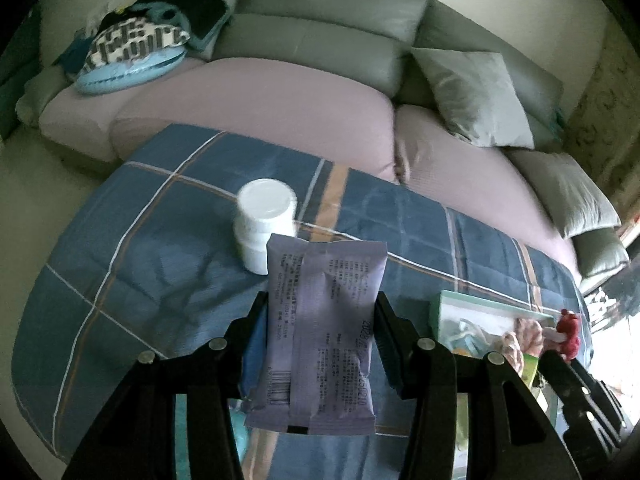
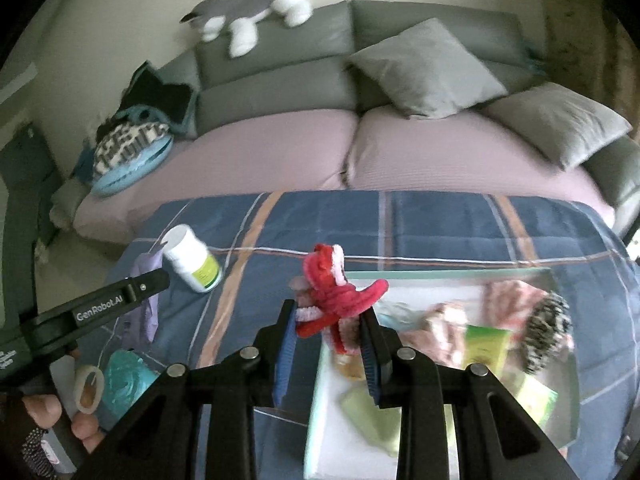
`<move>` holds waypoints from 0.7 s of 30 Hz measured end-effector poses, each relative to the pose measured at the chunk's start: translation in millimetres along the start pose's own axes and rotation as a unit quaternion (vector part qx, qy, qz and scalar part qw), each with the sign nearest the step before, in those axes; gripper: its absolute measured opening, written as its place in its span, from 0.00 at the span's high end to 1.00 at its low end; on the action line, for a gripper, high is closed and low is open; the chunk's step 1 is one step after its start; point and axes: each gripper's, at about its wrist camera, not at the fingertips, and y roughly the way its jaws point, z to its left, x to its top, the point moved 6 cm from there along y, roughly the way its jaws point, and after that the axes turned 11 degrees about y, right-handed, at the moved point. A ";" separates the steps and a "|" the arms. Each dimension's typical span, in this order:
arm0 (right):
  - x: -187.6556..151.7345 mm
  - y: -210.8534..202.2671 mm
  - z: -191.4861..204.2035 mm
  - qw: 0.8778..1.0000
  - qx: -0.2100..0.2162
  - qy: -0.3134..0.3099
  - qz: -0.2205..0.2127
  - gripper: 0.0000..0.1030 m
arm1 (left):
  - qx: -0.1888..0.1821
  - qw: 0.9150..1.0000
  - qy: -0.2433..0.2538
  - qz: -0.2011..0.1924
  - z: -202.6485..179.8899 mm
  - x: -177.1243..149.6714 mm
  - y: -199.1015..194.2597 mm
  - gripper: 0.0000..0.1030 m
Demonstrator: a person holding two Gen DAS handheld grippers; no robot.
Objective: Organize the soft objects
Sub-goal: 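Carry the purple packet and red toy over the white tray with both grippers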
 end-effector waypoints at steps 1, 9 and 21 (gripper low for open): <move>0.4 -4.6 -5.8 1.000 -0.003 0.005 -0.004 0.69 | -0.004 1.000 0.006 -0.002 -5.6 0.5 -1.4 0.50; 1.4 -41.5 -67.7 0.997 -0.044 0.059 -0.033 0.69 | -0.028 0.998 0.054 -0.019 -50.3 1.9 -17.5 0.50; -6.0 -83.7 -163.6 0.983 -0.090 0.152 -0.051 0.69 | -0.061 0.989 0.129 -0.026 -118.6 -10.5 -33.6 0.50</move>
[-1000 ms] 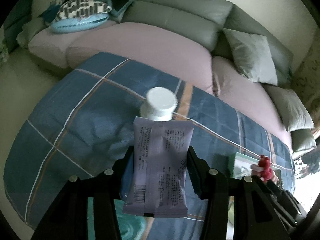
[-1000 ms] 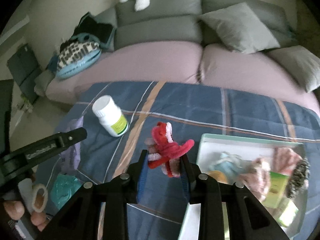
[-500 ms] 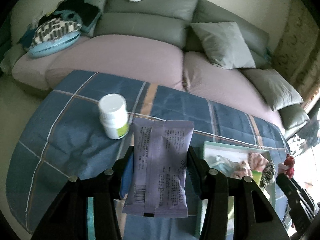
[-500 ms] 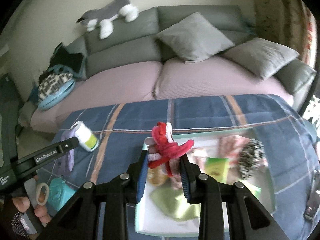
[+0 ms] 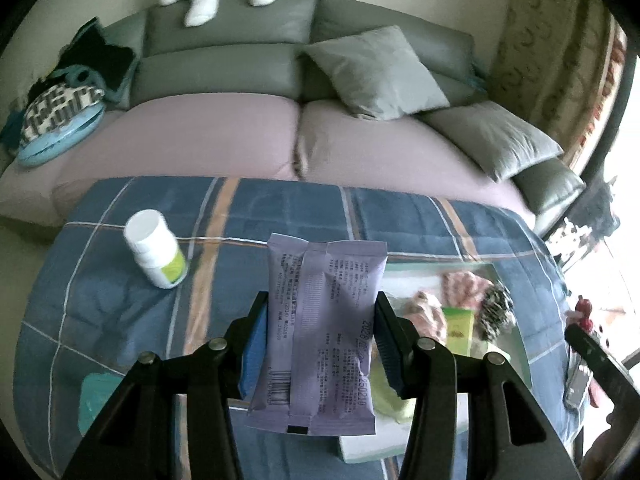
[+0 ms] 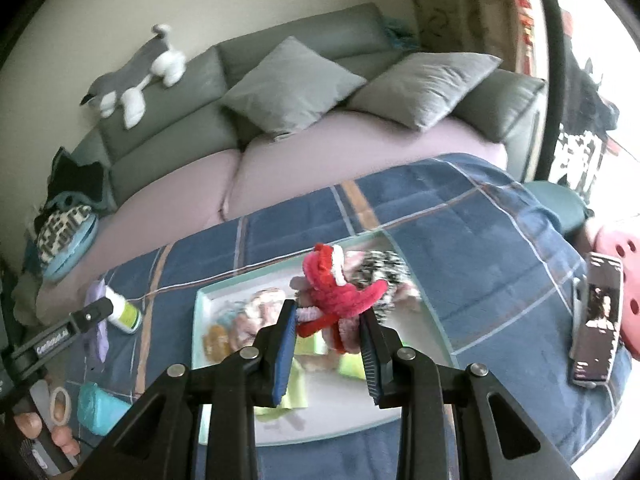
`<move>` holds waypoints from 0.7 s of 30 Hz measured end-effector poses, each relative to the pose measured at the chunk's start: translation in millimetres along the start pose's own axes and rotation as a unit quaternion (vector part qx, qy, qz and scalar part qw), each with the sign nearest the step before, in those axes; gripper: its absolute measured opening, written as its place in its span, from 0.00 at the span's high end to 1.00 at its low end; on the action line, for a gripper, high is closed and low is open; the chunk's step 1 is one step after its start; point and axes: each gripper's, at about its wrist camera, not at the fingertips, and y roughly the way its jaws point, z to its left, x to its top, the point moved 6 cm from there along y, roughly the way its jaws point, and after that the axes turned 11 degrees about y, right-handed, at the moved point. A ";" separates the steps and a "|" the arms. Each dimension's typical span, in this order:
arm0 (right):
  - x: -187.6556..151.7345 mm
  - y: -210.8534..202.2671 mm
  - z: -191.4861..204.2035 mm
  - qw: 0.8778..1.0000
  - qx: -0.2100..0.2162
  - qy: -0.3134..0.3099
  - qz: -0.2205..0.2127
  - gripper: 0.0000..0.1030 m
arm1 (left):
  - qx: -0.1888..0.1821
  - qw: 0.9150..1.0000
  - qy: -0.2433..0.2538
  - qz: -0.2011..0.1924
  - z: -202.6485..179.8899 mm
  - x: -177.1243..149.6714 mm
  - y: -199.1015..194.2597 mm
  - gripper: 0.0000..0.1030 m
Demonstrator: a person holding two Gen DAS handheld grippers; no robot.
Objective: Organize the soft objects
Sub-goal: 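Carry the purple packet and red toy over the white tray with both grippers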
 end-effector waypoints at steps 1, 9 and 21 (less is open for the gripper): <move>0.7 -0.2 -5.0 1.000 -0.004 0.004 0.000 0.69 | -0.004 1.000 0.006 0.003 -6.5 -1.1 1.6 0.50; -5.0 11.3 -22.5 0.999 -0.016 0.009 0.027 0.69 | -0.031 0.998 0.037 0.036 -44.5 -16.6 21.1 0.50; -57.3 65.7 15.2 0.989 0.006 -0.050 0.138 0.69 | -0.047 0.993 0.039 0.104 -62.7 -46.7 63.5 0.50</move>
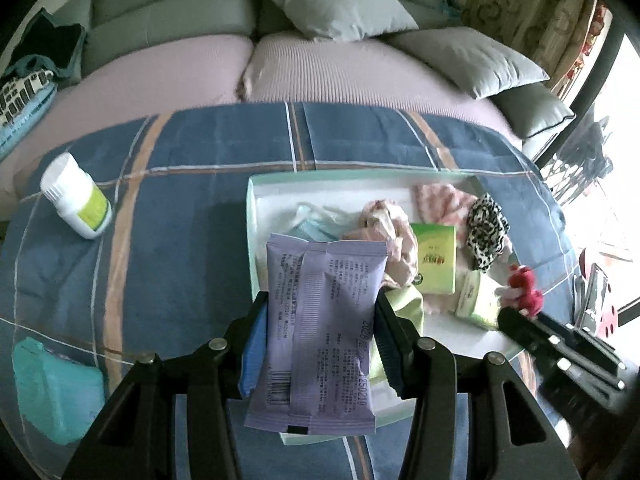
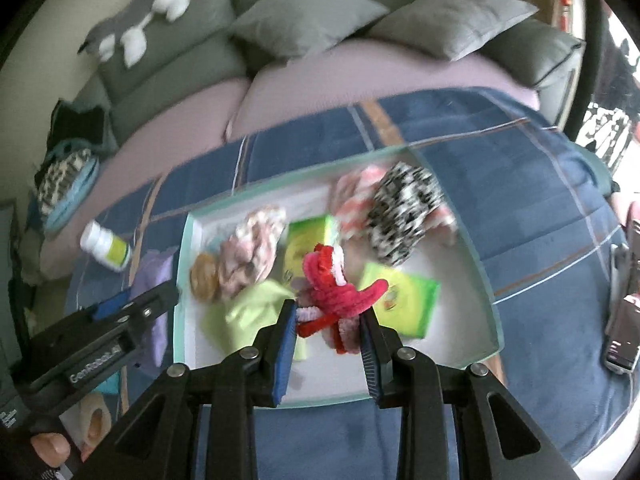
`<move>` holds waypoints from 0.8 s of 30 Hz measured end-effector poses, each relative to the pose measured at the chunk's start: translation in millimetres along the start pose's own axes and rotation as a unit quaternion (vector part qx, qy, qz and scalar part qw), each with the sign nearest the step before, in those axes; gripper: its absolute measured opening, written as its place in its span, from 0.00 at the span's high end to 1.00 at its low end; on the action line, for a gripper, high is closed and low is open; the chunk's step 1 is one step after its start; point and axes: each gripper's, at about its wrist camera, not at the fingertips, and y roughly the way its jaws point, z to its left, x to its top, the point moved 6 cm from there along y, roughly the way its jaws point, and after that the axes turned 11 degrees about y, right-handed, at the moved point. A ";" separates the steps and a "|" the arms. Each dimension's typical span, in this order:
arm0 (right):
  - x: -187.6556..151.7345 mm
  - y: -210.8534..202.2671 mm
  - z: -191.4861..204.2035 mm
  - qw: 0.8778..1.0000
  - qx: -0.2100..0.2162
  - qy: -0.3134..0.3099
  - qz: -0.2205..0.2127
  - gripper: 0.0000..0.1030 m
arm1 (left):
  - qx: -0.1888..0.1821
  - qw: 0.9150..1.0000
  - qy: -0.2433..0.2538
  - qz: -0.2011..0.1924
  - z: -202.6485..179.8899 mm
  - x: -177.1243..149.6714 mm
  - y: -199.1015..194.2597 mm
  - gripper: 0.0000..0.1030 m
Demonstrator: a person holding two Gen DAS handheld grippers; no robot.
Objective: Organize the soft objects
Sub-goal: 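Carry the purple packet and red toy over the white tray with both grippers, then lower the purple packet and red toy into the tray and open both grippers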
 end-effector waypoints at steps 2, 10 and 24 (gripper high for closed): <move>-6.3 10.2 2.8 1.000 -0.005 -0.007 0.017 0.69 | -0.003 1.000 -0.003 0.010 -0.5 -2.9 6.5 0.50; -16.2 35.3 -4.9 0.998 -0.024 -0.005 0.057 0.69 | -0.015 0.999 -0.005 0.034 -4.1 -9.1 22.8 0.50; -23.0 51.7 -7.4 0.996 -0.038 -0.010 0.082 0.67 | -0.027 0.998 -0.021 0.054 -1.3 -14.4 30.2 0.48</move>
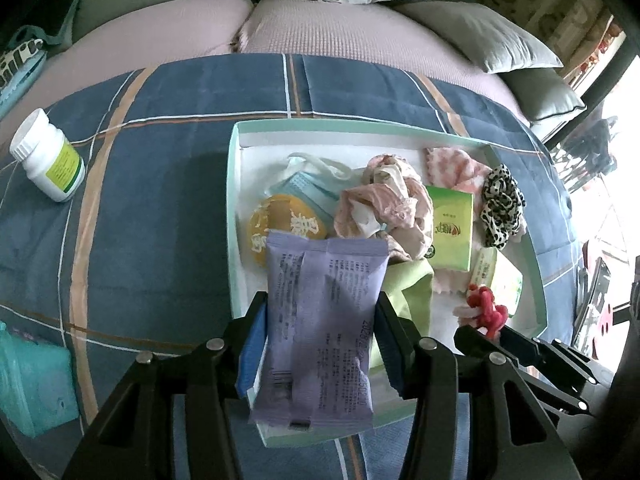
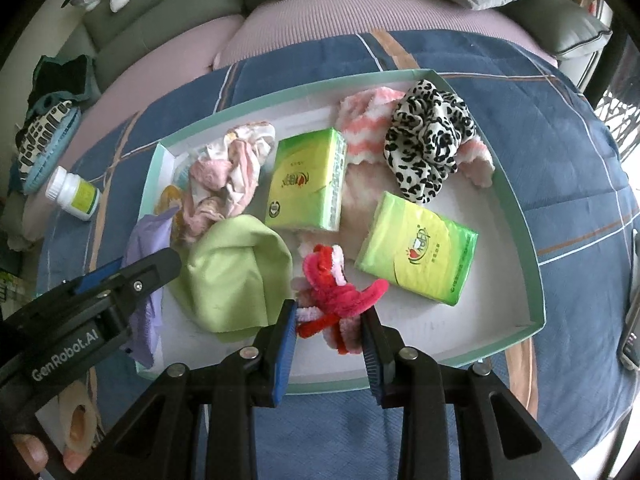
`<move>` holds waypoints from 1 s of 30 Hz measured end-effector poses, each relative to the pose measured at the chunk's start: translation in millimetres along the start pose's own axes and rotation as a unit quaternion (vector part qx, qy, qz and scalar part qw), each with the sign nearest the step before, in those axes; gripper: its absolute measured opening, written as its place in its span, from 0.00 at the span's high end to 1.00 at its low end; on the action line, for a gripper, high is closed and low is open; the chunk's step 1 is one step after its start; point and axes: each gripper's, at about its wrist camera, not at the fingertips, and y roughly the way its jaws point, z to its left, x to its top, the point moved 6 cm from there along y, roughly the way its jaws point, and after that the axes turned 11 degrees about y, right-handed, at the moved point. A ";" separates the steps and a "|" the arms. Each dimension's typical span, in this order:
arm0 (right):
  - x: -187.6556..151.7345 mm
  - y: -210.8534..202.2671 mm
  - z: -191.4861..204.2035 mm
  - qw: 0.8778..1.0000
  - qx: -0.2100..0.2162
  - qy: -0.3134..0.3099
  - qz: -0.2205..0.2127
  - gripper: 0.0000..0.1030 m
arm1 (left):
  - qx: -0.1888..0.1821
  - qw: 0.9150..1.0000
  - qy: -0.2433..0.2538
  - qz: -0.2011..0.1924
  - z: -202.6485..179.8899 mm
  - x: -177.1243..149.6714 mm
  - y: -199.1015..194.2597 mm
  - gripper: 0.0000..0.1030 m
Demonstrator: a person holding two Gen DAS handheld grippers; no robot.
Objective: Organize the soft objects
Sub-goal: 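Lower the purple packet and red toy into the tray and open both grippers, then withdraw both grippers away from the tray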
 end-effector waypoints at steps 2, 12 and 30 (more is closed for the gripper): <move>1.7 0.2 0.0 1.000 0.001 0.003 -0.001 0.67 | -0.002 1.000 -0.003 -0.002 1.9 0.5 -2.4 0.40; 4.3 -19.2 -5.8 1.000 0.016 0.009 -0.019 0.56 | 0.003 1.000 -0.017 -0.026 8.2 4.8 -23.3 0.37; 1.4 -23.1 6.4 0.999 0.001 -0.016 -0.037 0.16 | 0.077 0.993 -0.066 -0.053 51.8 -6.2 -38.7 0.07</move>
